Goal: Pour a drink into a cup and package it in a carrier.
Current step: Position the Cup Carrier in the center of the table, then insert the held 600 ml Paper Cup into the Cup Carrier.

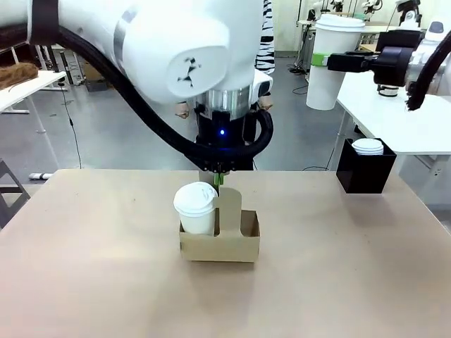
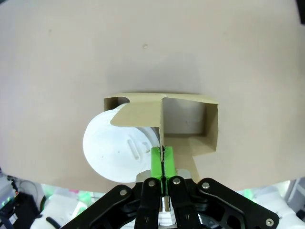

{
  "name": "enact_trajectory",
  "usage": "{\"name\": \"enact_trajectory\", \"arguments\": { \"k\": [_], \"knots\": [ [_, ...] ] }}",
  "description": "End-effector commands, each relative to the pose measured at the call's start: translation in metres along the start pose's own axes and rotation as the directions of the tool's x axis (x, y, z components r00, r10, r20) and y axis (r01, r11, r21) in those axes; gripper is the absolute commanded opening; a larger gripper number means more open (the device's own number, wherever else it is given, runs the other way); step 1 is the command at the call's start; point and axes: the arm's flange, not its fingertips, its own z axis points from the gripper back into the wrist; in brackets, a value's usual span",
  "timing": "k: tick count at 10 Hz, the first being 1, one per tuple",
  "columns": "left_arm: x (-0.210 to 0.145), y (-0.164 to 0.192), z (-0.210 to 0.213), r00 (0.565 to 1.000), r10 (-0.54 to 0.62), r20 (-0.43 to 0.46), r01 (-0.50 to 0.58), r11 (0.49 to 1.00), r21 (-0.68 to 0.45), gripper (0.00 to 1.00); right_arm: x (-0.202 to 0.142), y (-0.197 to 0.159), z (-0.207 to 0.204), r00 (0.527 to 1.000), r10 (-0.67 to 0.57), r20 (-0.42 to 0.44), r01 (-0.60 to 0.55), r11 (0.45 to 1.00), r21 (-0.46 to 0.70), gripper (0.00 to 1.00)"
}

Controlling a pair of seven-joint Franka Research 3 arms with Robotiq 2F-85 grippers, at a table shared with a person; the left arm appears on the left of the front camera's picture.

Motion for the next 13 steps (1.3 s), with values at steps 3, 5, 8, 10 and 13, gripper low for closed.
{"name": "enact_trajectory", "arguments": {
  "k": [3, 5, 8, 10, 13],
  "knots": [
    [-0.016, -0.006, -0.023, 0.999, 0.009, 0.049, -0.011, 0.999, 0.031, 0.01, 0.004, 0.001, -0.001, 1.000, -0.001, 0.011, 0.001, 1.000, 0.008, 0.80],
    [-0.019, -0.006, -0.027, 1.000, -0.001, 0.029, 0.001, 1.000, 0.032, 0.01, 0.004, 0.001, -0.001, 1.000, -0.001, 0.011, 0.001, 1.000, 0.008, 0.80],
    [-0.016, -0.006, -0.021, 1.000, -0.012, 0.011, 0.012, 1.000, 0.025, 0.01, 0.004, 0.001, -0.001, 1.000, -0.001, 0.011, 0.001, 1.000, 0.008, 0.80],
    [-0.016, -0.006, -0.021, 1.000, -0.012, 0.011, 0.012, 1.000, 0.025, 0.01, 0.004, 0.001, -0.001, 1.000, -0.001, 0.011, 0.001, 1.000, 0.008, 0.80],
    [-0.011, 0.002, -0.013, 1.000, -0.025, -0.013, 0.025, 1.000, -0.009, 0.59, 0.004, 0.001, -0.001, 1.000, -0.001, 0.011, 0.001, 1.000, 0.008, 0.80]
  ]
}}
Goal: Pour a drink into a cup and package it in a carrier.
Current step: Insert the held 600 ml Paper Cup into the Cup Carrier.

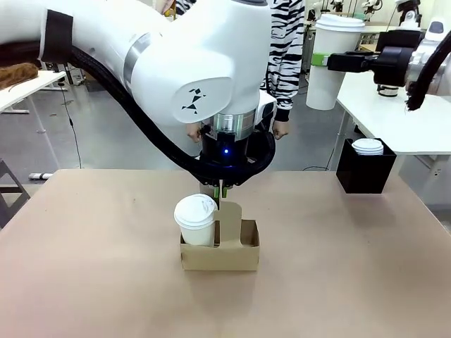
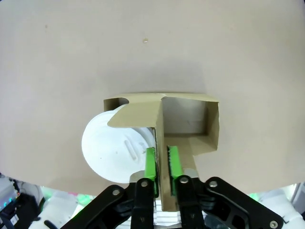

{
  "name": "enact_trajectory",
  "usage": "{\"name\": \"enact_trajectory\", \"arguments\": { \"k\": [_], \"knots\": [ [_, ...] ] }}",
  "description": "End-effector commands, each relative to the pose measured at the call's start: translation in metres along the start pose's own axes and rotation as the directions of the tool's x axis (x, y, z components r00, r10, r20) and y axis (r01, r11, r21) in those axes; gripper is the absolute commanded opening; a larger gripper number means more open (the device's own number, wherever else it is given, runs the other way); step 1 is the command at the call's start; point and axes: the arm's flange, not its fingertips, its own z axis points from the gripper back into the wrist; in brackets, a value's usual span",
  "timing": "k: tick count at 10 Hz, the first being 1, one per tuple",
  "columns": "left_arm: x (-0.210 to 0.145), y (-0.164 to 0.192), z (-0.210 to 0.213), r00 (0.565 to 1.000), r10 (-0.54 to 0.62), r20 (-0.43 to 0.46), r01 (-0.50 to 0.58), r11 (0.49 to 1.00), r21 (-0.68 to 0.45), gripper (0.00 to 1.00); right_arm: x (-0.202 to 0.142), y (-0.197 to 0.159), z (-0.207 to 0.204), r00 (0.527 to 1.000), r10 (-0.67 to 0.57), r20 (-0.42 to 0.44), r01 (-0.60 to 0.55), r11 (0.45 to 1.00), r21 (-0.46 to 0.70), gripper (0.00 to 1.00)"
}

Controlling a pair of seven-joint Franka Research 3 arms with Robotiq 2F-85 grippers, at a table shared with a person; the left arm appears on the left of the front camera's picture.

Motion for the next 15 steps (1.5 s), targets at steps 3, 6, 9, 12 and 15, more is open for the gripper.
{"name": "enact_trajectory", "arguments": {
  "k": [3, 6, 9, 12, 15],
  "knots": [
    [0.011, 0.041, 0.049, 0.997, -0.057, -0.049, 0.052, 0.993, -0.109, 1.00, -0.018, 0.001, -0.016, 0.998, -0.001, -0.066, 0.006, 0.997, 0.072, 0.80],
    [0.017, 0.093, 0.093, 0.974, -0.216, -0.067, 0.194, 0.950, -0.245, 1.00, -0.063, 0.010, -0.039, 0.987, 0.014, -0.160, 0.027, 0.967, 0.254, 0.80],
    [0.032, 0.176, 0.093, 0.902, -0.431, 0.004, 0.412, 0.860, -0.301, 1.00, -0.102, 0.024, -0.053, 0.983, 0.038, -0.177, 0.046, 0.894, 0.445, 0.80],
    [0.037, 0.243, 0.061, 0.814, -0.556, 0.168, 0.580, 0.772, -0.260, 1.00, -0.123, 0.034, -0.060, 0.987, 0.076, -0.141, 0.022, 0.808, 0.589, 0.80],
    [0.032, 0.297, 0.035, 0.669, -0.632, 0.391, 0.731, 0.654, -0.193, 1.00, -0.141, 0.040, -0.067, 0.993, 0.084, -0.081, -0.021, 0.811, 0.585, 0.80]
  ]
}}
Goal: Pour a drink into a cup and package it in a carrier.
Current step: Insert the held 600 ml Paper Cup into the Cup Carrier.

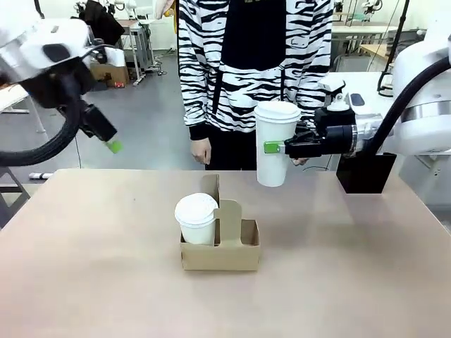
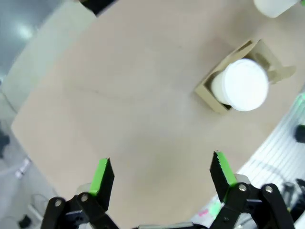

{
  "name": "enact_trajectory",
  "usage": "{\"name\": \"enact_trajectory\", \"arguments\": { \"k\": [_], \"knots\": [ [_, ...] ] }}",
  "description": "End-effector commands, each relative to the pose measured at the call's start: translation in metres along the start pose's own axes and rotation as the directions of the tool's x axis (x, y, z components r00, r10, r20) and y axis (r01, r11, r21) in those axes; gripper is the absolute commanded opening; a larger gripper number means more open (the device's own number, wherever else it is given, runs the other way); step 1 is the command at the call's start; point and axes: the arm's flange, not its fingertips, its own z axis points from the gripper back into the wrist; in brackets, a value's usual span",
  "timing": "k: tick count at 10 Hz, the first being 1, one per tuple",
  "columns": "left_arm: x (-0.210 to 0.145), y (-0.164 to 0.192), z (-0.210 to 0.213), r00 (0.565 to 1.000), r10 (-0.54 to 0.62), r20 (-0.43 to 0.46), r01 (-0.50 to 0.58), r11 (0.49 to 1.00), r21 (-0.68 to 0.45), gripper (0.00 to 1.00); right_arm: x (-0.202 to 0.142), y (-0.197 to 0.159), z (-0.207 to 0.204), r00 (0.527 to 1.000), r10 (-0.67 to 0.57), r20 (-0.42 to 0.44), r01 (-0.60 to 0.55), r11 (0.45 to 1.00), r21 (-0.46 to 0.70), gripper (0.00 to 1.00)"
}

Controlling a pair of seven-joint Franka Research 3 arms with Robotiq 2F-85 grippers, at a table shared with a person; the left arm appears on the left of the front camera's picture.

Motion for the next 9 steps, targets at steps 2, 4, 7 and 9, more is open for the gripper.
{"name": "enact_trajectory", "arguments": {
  "k": [2, 4, 7, 9],
  "knots": [
    [-0.032, 0.017, -0.019, 0.979, -0.128, 0.156, 0.141, 0.987, -0.076, 1.00, 0.005, -0.001, 0.002, 0.998, 0.024, 0.051, -0.021, 0.998, -0.062, 0.80],
    [-0.039, 0.038, -0.026, 0.982, -0.101, 0.160, 0.114, 0.991, -0.073, 1.00, -0.003, -0.002, 0.000, 1.000, 0.001, 0.010, -0.001, 1.000, -0.007, 0.80],
    [-0.030, 0.020, -0.017, 0.986, -0.111, 0.121, 0.115, 0.993, -0.030, 1.00, -0.004, -0.004, 0.002, 1.000, -0.002, 0.010, 0.002, 1.000, -0.014, 0.80],
    [-0.051, 0.048, -0.028, 0.983, -0.122, 0.137, 0.134, 0.988, -0.080, 1.00, -0.017, -0.001, -0.027, 0.999, 0.025, 0.038, -0.028, 0.996, 0.082, 0.80]
  ]
}}
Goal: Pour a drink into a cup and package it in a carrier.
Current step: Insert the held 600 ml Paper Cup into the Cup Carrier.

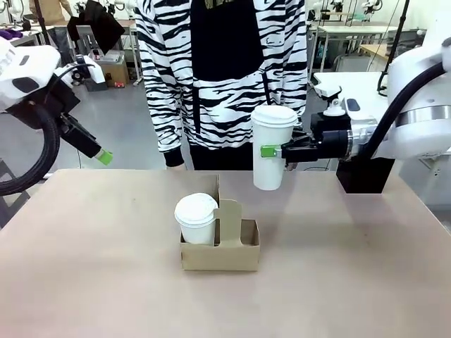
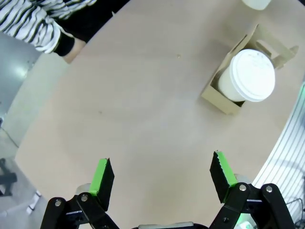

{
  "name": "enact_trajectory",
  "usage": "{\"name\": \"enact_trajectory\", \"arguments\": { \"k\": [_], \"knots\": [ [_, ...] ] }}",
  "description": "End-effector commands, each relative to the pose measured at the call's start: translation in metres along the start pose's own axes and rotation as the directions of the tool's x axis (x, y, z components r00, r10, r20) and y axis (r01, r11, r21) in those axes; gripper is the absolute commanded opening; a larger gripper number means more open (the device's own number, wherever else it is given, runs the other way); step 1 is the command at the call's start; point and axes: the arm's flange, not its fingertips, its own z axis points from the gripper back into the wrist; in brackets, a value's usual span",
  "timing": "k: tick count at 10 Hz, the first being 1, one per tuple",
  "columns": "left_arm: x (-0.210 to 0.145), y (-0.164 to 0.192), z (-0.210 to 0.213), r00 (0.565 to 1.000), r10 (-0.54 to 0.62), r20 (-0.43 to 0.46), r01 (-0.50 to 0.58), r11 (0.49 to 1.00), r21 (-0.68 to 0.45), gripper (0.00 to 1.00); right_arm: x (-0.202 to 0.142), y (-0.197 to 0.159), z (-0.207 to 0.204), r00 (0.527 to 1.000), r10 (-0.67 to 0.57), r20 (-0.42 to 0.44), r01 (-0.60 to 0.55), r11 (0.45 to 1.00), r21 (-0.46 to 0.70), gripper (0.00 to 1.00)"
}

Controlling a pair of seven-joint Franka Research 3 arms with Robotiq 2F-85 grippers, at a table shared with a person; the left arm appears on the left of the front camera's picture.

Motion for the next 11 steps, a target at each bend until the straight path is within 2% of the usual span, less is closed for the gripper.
{"name": "enact_trajectory", "arguments": {
  "k": [1, 3, 4, 7, 10, 11],
  "knots": [
    [-0.030, 0.027, -0.004, 1.000, -0.009, 0.024, 0.011, 0.997, -0.082, 1.00, -0.012, -0.003, -0.024, 0.999, 0.036, 0.032, -0.038, 0.996, 0.082, 0.80],
    [-0.065, 0.047, -0.015, 0.998, -0.041, 0.038, 0.043, 0.997, -0.069, 1.00, -0.029, -0.002, -0.043, 0.997, 0.031, 0.071, -0.042, 0.989, 0.145, 0.80],
    [-0.079, 0.053, -0.026, 0.992, -0.096, 0.076, 0.103, 0.991, -0.084, 1.00, -0.037, -0.005, -0.047, 0.997, 0.037, 0.072, -0.049, 0.983, 0.179, 0.80],
    [-0.110, 0.063, -0.040, 0.980, -0.155, 0.126, 0.168, 0.981, -0.099, 1.00, -0.059, -0.002, -0.058, 0.995, -0.007, 0.100, -0.019, 0.967, 0.253, 0.80],
    [-0.129, 0.073, -0.058, 0.980, -0.162, 0.113, 0.175, 0.978, -0.116, 1.00, -0.083, -0.007, -0.066, 0.999, -0.001, 0.044, -0.013, 0.949, 0.314, 0.80],
    [-0.109, 0.074, -0.042, 0.983, -0.156, 0.100, 0.166, 0.980, -0.107, 1.00, -0.088, -0.009, -0.069, 0.999, -0.007, 0.044, -0.007, 0.946, 0.324, 0.80]
  ]
}}
